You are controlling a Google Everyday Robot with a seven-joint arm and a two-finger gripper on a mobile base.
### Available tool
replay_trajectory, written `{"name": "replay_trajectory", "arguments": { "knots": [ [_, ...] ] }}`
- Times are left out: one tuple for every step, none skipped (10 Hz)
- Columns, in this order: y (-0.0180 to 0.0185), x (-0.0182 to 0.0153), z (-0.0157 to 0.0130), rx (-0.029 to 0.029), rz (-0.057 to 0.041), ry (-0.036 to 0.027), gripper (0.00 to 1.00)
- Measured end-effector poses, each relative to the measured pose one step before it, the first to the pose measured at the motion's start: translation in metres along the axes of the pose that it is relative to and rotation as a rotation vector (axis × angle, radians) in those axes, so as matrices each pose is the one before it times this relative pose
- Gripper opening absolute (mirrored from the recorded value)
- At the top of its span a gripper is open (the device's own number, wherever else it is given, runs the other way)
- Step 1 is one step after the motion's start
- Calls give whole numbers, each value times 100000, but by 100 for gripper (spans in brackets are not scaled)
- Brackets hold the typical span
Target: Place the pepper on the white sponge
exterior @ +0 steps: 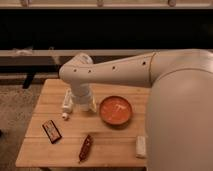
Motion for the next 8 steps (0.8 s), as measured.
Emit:
{"name": "replay_trajectory", "arguments": {
  "knots": [
    [-33, 291, 307, 583, -9, -590, 65],
    [152, 884, 933, 567, 95, -391, 65],
    [331, 1032, 1238, 523, 118, 541, 65],
    [110, 652, 1167, 455, 293, 564, 65],
    [-101, 931, 1448, 424, 1182, 1496, 65],
    [-281, 1366, 1890, 416, 1816, 2604, 65],
    [14, 850, 1055, -209, 951, 1752, 65],
    [-17, 1134, 1253, -660, 1013, 2740, 65]
  ]
}}
